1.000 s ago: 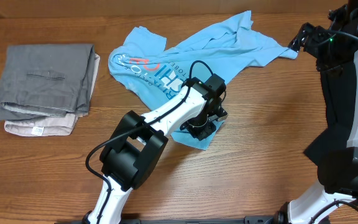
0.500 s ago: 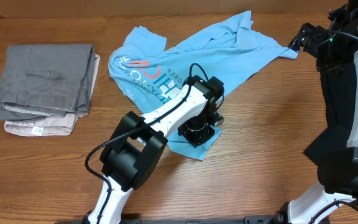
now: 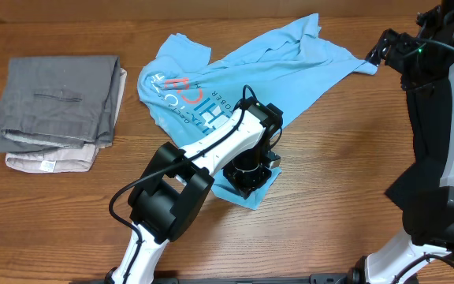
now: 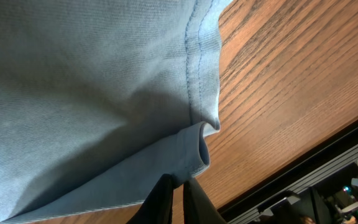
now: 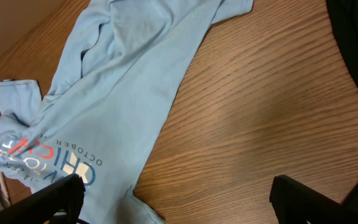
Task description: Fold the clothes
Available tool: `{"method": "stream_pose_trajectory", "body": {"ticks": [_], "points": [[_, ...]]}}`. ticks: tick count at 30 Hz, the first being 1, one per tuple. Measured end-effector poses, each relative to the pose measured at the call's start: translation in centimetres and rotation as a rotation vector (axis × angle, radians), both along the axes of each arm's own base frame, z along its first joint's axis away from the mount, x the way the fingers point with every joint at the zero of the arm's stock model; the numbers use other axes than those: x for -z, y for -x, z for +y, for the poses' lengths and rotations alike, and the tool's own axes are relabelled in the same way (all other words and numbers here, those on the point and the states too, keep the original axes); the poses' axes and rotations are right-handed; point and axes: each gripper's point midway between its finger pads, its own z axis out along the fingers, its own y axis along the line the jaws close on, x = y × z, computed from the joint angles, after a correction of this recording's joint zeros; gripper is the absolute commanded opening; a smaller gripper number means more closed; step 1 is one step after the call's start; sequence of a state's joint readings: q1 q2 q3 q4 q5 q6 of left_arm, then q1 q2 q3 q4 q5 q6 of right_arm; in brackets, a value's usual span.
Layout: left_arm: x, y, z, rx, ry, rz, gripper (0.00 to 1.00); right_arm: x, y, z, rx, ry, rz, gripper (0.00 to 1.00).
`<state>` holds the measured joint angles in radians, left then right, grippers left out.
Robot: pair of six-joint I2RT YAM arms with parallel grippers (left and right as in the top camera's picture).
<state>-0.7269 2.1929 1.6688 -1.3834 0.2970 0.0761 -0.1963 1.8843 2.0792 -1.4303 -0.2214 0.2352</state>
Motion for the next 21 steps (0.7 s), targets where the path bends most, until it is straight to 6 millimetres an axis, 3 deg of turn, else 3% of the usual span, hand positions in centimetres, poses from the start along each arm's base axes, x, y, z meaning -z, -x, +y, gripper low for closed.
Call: {"method": "stream_pose_trajectory", "body": {"ticks": [3, 7, 10, 21], "points": [[0.0, 0.0, 0.0, -0.001, -0.001, 0.0, 0.18, 0.0, 0.0, 0.0, 0.001, 0.0, 0.0, 1.0], [0.4, -0.1, -0.1, -0.002, 0.007, -0.01, 0.38, 0.0, 0.0, 0.0, 0.001, 0.0, 0.0, 1.0], [1.3, -0.2, -0.2, 0.001, 0.019, -0.022, 0.44, 0.0, 0.0, 0.0, 0.001, 0.0, 0.0, 1.0], [2.6, -1.4, -0.8, 0.035, 0.059, -0.089, 0.44, 0.0, 0.0, 0.0, 0.001, 0.0, 0.0, 1.0]]}}
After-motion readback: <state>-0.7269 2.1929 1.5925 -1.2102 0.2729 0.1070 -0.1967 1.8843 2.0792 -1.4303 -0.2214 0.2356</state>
